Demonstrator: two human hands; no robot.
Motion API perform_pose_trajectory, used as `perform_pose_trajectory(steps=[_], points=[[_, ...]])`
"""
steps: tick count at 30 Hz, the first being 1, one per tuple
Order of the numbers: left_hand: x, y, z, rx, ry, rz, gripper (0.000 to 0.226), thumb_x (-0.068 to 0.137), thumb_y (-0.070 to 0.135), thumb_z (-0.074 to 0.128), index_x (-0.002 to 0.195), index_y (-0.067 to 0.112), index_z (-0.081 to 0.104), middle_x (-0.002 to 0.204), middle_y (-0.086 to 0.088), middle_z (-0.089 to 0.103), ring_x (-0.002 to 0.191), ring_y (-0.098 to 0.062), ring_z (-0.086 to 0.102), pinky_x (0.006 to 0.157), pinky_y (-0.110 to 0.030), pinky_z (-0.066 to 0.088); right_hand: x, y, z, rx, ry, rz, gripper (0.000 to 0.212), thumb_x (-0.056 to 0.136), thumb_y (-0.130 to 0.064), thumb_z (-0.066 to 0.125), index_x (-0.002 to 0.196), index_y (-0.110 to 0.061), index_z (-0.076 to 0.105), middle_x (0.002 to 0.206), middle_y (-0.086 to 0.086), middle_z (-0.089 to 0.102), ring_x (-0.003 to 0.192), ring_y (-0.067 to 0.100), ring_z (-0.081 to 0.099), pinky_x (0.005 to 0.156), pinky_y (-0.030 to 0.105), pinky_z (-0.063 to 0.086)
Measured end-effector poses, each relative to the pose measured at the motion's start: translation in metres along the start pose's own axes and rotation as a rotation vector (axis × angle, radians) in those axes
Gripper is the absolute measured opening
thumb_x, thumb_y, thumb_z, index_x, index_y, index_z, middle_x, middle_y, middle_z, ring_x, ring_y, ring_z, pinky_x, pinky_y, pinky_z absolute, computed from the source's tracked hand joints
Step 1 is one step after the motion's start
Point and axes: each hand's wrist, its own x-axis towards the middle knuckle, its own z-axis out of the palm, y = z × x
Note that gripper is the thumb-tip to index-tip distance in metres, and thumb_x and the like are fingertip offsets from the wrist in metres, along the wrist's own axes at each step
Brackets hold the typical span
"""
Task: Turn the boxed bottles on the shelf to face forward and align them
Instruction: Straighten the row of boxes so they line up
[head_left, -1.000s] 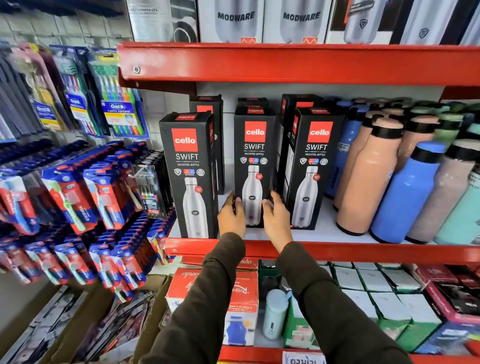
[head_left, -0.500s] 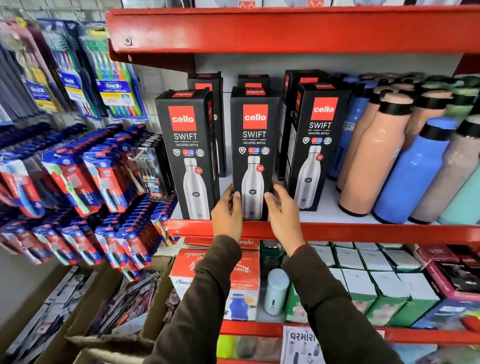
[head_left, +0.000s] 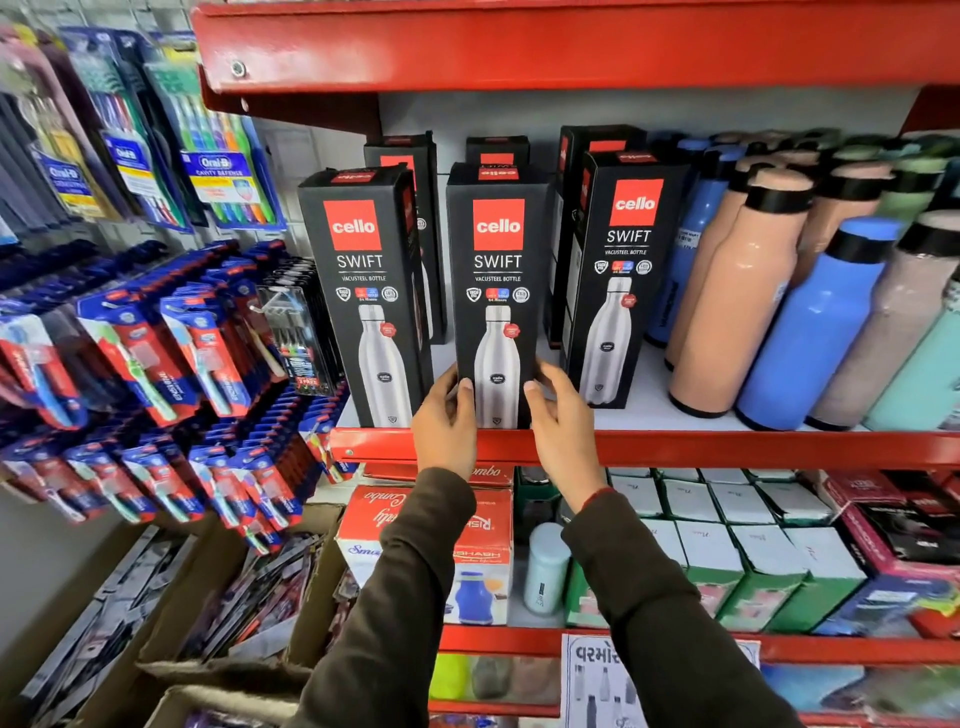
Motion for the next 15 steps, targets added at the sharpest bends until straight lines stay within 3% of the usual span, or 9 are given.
perform_pose_trajectory(steps=[3, 5, 8, 12, 15], points=[[-0.012, 0.006, 0.004, -0.07, 0.123, 0.066, 0.033, 0.098, 0.019, 0.051, 0.131, 0.018, 0.056, 0.123, 0.009, 0.061, 0.113, -0.005, 0.058, 0.094, -0.017, 0.048, -0.004, 0.004, -0.008, 0.007, 0.057, -0.014, 0.037, 0.103, -0.025, 0.049, 0.14, -0.022, 0.052, 0.138, -0.001, 0.059, 0.12, 0.009, 0.059, 0.092, 0.002, 0.042], [-0.02, 0.01, 0.009, -0.034, 0.209, 0.205, 0.032, 0.098, 0.017, 0.05, 0.13, 0.021, 0.054, 0.116, 0.017, 0.055, 0.107, -0.005, 0.054, 0.091, -0.029, 0.05, -0.004, 0.004, -0.017, 0.025, 0.127, -0.053, 0.034, 0.102, -0.022, 0.051, 0.136, -0.021, 0.055, 0.136, -0.001, 0.059, 0.112, -0.006, 0.057, 0.09, 0.0, 0.042], [-0.029, 0.018, 0.024, 0.011, 0.231, 0.379, 0.029, 0.099, 0.015, 0.049, 0.126, 0.023, 0.055, 0.118, 0.008, 0.054, 0.109, -0.02, 0.054, 0.093, -0.042, 0.049, 0.002, 0.005, -0.034, 0.042, 0.247, -0.115, 0.03, 0.101, -0.014, 0.051, 0.131, -0.017, 0.058, 0.13, 0.0, 0.059, 0.102, -0.015, 0.055, 0.085, 0.002, 0.041], [-0.035, 0.034, 0.059, -0.041, 0.111, 0.52, 0.028, 0.1, 0.01, 0.046, 0.124, 0.017, 0.059, 0.117, 0.0, 0.059, 0.112, -0.017, 0.057, 0.098, -0.037, 0.047, 0.014, 0.01, -0.061, 0.036, 0.356, -0.124, 0.035, 0.1, -0.014, 0.052, 0.135, -0.019, 0.052, 0.129, -0.002, 0.05, 0.115, 0.004, 0.054, 0.097, 0.018, 0.044], [-0.033, 0.045, 0.09, -0.077, -0.065, 0.458, 0.037, 0.102, 0.01, 0.041, 0.137, 0.011, 0.05, 0.138, -0.004, 0.055, 0.13, -0.011, 0.05, 0.11, -0.027, 0.04, 0.028, 0.017, -0.076, 0.014, 0.349, -0.098, 0.047, 0.101, -0.016, 0.052, 0.146, -0.017, 0.04, 0.146, 0.004, 0.041, 0.138, 0.014, 0.041, 0.114, 0.033, 0.035]])
